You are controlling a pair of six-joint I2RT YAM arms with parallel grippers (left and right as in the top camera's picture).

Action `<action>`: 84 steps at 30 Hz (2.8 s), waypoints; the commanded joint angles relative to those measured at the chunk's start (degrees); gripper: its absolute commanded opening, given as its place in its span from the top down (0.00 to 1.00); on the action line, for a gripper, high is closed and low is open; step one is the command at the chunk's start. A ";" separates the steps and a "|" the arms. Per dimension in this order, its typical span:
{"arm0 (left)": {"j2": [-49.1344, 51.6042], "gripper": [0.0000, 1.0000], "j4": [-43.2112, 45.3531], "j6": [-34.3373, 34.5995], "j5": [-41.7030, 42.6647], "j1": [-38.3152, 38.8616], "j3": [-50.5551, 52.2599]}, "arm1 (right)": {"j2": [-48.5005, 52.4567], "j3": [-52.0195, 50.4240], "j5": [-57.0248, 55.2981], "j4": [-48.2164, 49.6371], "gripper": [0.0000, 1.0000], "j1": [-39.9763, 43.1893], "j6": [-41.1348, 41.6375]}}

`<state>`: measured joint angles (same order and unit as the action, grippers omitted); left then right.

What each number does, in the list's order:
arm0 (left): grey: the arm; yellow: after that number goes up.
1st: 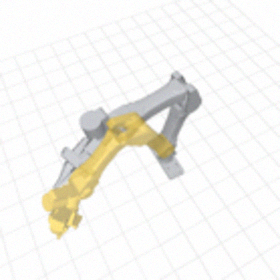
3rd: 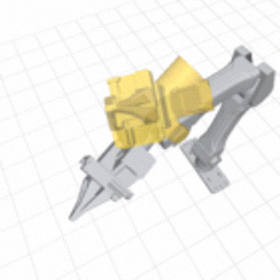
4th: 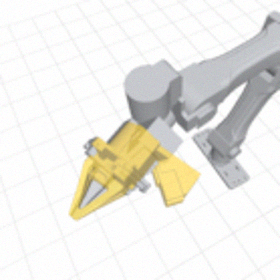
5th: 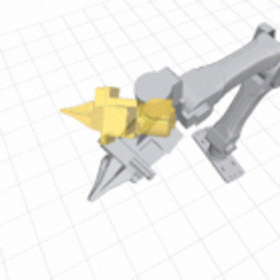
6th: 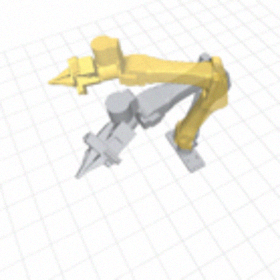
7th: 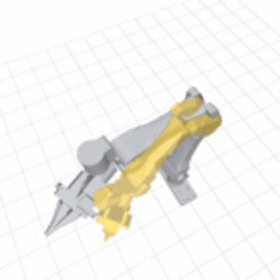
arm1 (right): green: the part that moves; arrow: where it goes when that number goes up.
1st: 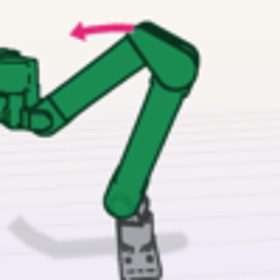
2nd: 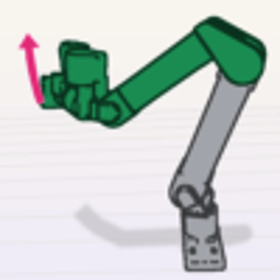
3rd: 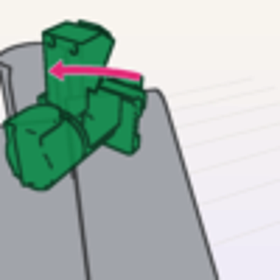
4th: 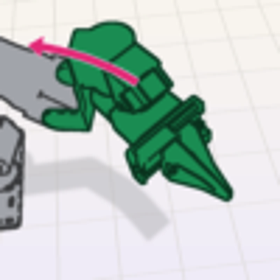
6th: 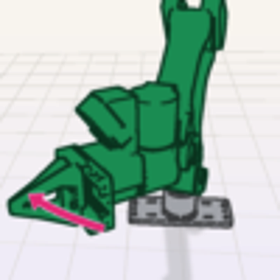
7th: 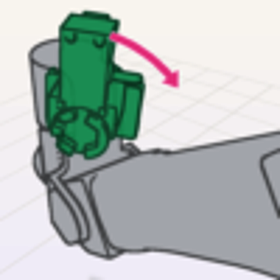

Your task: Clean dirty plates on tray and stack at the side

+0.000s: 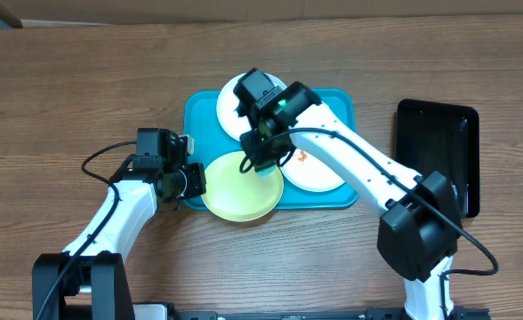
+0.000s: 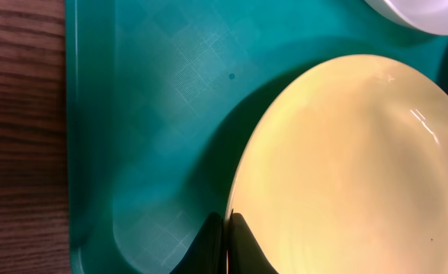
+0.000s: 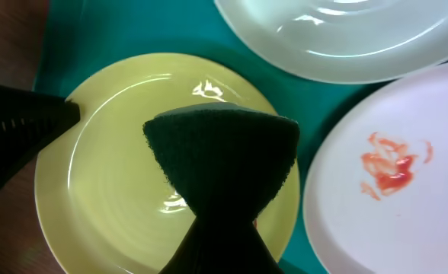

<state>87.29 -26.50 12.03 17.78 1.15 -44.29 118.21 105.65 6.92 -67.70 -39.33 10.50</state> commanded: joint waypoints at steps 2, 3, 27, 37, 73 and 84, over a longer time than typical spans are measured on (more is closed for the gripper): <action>-0.28 0.96 0.15 0.83 -0.37 0.11 -1.18 | -2.56 1.46 -0.83 -1.27 0.96 2.97 0.22; -0.31 0.96 0.15 0.85 -0.39 0.11 -1.18 | -2.56 1.46 -0.83 -1.86 0.96 3.72 0.22; -9.64 0.96 -2.34 -4.44 -14.47 0.17 -9.42 | -11.06 1.46 -3.37 -10.56 0.96 35.93 -1.29; -9.84 0.96 -5.35 -8.28 -28.96 5.20 -13.55 | -10.93 -0.26 -3.21 -13.68 0.96 48.33 -5.01; -9.77 0.96 6.84 -28.35 -83.82 30.42 -18.80 | -10.95 -11.85 -2.32 -7.58 0.96 52.17 -4.96; -9.77 0.96 -2.60 -17.11 -58.88 25.31 -18.80 | -10.95 -11.85 -2.32 -7.65 0.96 52.17 -4.98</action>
<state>78.11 -26.52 -12.78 -55.99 29.78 -61.76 108.49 94.00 4.25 -75.61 12.97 5.93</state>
